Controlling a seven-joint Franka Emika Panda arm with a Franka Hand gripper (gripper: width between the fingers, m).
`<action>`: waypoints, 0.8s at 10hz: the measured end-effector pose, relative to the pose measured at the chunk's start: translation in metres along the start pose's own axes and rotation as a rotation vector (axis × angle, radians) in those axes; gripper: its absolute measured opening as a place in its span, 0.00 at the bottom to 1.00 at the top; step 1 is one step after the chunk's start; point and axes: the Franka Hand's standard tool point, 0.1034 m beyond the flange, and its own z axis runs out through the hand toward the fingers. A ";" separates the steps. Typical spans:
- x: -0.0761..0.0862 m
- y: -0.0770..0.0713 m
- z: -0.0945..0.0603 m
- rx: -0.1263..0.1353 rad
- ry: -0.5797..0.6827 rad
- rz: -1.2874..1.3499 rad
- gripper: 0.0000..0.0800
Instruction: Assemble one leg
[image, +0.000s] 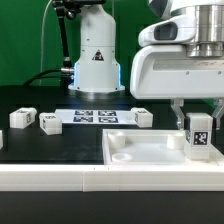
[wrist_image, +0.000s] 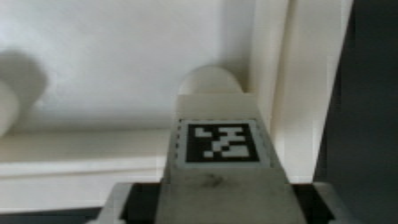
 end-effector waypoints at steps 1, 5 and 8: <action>-0.001 -0.001 0.000 -0.004 0.005 0.124 0.36; -0.004 0.000 0.001 -0.011 0.016 0.611 0.36; -0.006 -0.001 0.001 -0.008 0.014 0.990 0.36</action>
Offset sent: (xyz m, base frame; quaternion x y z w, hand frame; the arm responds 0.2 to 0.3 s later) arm -0.0087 0.0091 -0.0072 0.0122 0.0043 0.2393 0.9709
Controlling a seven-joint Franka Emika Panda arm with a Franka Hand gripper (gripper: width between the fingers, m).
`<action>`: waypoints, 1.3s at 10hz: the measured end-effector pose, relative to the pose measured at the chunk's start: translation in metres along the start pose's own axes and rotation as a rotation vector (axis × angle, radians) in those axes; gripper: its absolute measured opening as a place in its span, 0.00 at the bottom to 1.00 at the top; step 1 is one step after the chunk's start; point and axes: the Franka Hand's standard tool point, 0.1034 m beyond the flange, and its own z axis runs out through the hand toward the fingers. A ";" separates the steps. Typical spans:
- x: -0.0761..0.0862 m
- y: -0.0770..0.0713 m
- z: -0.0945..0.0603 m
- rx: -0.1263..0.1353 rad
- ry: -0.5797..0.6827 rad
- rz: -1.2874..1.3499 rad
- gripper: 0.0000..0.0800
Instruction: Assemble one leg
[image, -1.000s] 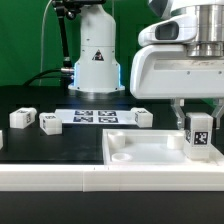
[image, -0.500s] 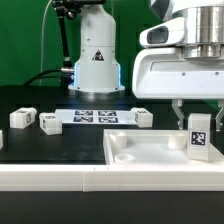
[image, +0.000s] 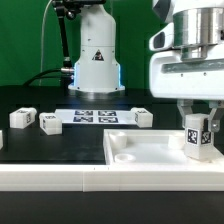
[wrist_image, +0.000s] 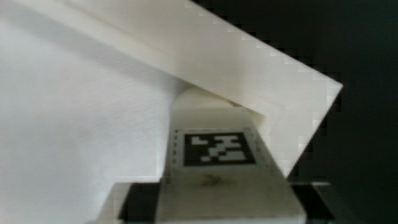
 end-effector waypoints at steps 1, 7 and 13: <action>0.000 0.000 0.000 0.001 -0.006 0.052 0.36; 0.011 0.002 0.000 0.002 -0.001 -0.126 0.78; 0.013 -0.011 -0.007 0.011 0.013 -0.785 0.81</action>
Offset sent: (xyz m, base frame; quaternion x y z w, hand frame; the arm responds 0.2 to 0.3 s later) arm 0.0000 0.0000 0.0000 0.0000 0.0000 0.0000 1.0000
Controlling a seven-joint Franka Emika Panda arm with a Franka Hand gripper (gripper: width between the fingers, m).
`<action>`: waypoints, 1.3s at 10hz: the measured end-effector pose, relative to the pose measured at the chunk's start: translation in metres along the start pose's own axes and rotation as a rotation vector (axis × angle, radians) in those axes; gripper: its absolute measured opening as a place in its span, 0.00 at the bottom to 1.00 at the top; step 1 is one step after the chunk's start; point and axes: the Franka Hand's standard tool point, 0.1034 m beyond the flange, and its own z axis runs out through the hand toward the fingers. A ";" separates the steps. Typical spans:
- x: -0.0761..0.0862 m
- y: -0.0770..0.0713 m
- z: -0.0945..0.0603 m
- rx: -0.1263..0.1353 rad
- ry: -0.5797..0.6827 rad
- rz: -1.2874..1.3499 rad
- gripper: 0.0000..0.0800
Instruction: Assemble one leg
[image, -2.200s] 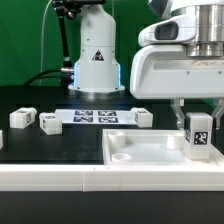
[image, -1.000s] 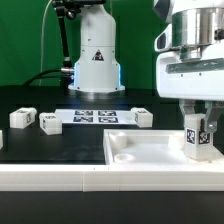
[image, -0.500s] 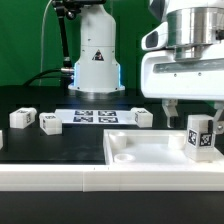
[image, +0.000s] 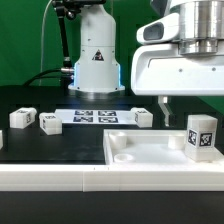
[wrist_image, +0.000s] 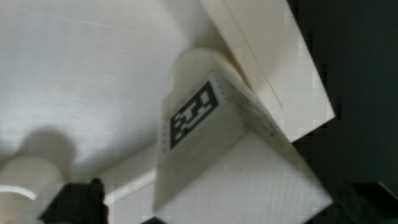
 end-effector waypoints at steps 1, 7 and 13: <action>0.002 -0.001 -0.001 0.004 0.009 -0.051 0.81; -0.015 -0.014 -0.004 -0.008 0.031 -0.506 0.81; -0.013 -0.010 -0.003 -0.013 0.031 -0.499 0.36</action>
Offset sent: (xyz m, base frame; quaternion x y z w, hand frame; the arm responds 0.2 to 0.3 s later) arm -0.0171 0.0286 -0.0172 0.0010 0.0248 -0.1687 0.9853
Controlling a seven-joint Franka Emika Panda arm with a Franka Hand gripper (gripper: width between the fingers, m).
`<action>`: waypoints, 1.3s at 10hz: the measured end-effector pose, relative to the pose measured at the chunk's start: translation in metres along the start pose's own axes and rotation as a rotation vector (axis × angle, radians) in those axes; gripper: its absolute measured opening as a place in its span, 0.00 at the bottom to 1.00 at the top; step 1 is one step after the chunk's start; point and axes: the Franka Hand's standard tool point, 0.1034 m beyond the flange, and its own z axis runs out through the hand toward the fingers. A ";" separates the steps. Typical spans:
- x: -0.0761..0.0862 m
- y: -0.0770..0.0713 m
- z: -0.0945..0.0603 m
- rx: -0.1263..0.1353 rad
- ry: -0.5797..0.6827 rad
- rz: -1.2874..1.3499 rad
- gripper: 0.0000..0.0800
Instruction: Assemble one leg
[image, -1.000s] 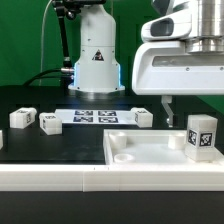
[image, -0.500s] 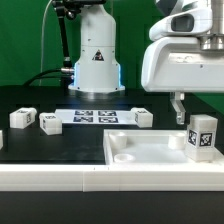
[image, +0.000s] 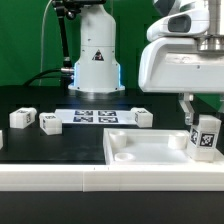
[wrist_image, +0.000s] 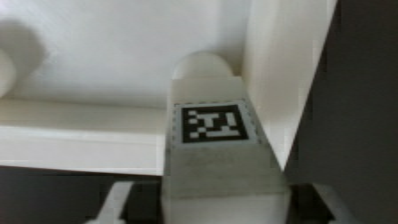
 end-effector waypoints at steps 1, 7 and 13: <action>0.000 0.000 0.000 0.000 0.000 0.001 0.36; -0.001 0.005 0.001 -0.003 0.002 0.505 0.36; -0.003 0.011 0.001 -0.014 0.003 1.057 0.37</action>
Offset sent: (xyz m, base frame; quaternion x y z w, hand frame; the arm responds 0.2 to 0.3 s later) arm 0.0000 0.0000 0.0000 0.0000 0.0000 0.0650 0.9979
